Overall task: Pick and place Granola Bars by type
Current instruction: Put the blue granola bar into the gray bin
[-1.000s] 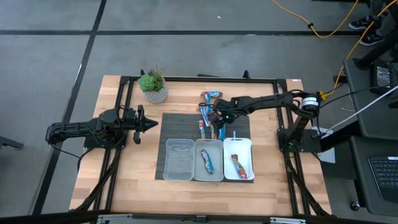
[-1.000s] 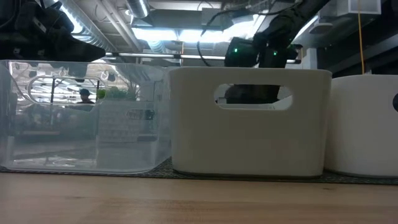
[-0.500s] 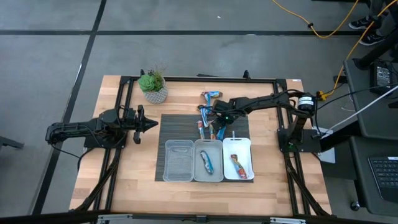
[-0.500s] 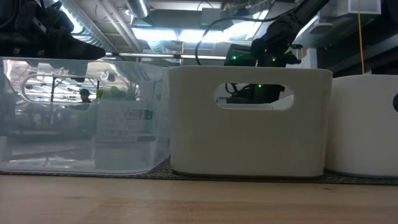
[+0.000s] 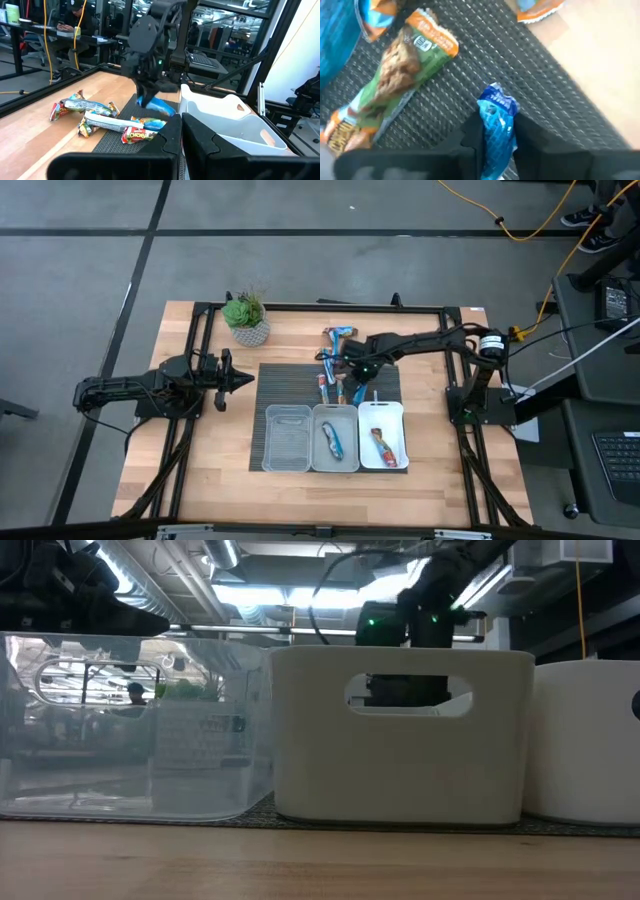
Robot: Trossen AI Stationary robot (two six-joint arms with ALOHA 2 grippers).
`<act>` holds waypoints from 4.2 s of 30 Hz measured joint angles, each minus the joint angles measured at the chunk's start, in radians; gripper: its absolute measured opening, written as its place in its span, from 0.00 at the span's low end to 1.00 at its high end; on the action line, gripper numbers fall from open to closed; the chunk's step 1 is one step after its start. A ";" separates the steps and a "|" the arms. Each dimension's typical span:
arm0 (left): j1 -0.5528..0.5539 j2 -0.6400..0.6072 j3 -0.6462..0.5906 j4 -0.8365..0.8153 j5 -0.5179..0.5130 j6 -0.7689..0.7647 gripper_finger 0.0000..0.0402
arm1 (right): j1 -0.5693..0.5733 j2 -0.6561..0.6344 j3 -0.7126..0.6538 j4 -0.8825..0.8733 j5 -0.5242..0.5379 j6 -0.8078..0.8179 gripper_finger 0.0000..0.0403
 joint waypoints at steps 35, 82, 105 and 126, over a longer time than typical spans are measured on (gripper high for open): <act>0.000 0.000 0.000 0.000 0.000 0.000 0.02 | 0.013 -0.474 0.632 -0.432 0.234 -0.343 0.13; 0.000 0.000 0.000 0.000 0.000 0.000 0.02 | 0.319 -0.242 0.631 0.006 -0.056 -0.436 0.12; 0.000 0.000 0.000 0.000 0.000 0.000 0.02 | 0.404 -0.045 0.631 -0.263 0.128 -0.343 0.14; 0.000 0.000 0.000 0.000 0.000 0.000 0.02 | 0.419 -0.040 0.223 0.075 0.092 -0.155 0.12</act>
